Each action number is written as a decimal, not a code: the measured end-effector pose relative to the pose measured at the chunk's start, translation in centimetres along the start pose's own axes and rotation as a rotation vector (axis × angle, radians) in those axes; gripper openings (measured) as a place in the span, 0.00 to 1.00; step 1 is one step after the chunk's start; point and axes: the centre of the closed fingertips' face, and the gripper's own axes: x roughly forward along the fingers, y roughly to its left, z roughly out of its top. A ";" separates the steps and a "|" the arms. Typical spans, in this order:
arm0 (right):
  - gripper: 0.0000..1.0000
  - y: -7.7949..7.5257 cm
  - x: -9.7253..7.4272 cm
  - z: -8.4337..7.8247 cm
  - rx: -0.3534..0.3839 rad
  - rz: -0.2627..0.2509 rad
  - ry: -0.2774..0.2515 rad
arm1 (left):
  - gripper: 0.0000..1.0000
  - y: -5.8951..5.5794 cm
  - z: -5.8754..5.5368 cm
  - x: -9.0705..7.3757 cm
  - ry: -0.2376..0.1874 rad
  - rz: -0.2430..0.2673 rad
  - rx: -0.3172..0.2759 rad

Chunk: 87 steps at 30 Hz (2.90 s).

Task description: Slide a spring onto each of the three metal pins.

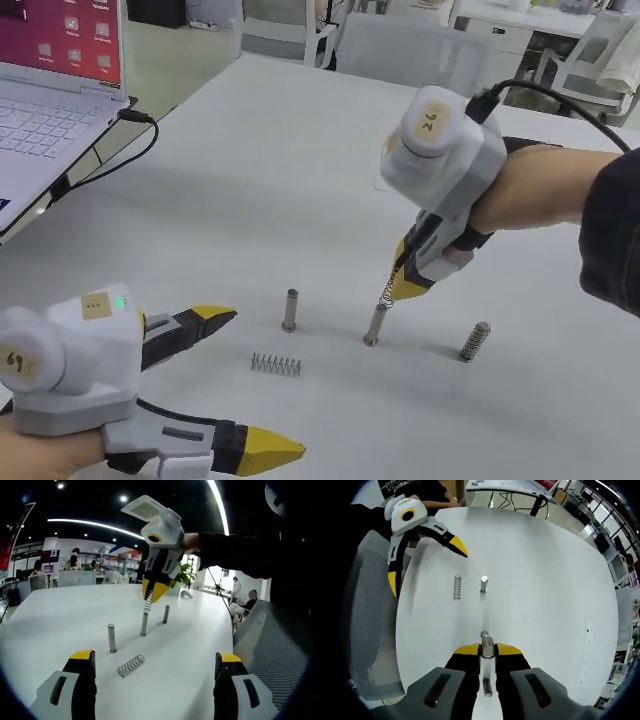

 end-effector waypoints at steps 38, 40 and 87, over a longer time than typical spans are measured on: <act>0.09 1.4 4.8 -1.3 0.040 0.041 0.071 | 0.95 0.5 -0.1 0.1 0.008 -0.001 -0.005; 0.09 1.3 5.2 -1.4 0.045 0.043 0.070 | 0.95 0.5 -0.1 0.1 0.007 -0.001 -0.006; 0.22 2.8 4.5 -4.5 0.147 0.040 0.026 | 0.95 0.3 0.0 0.3 0.014 -0.009 -0.008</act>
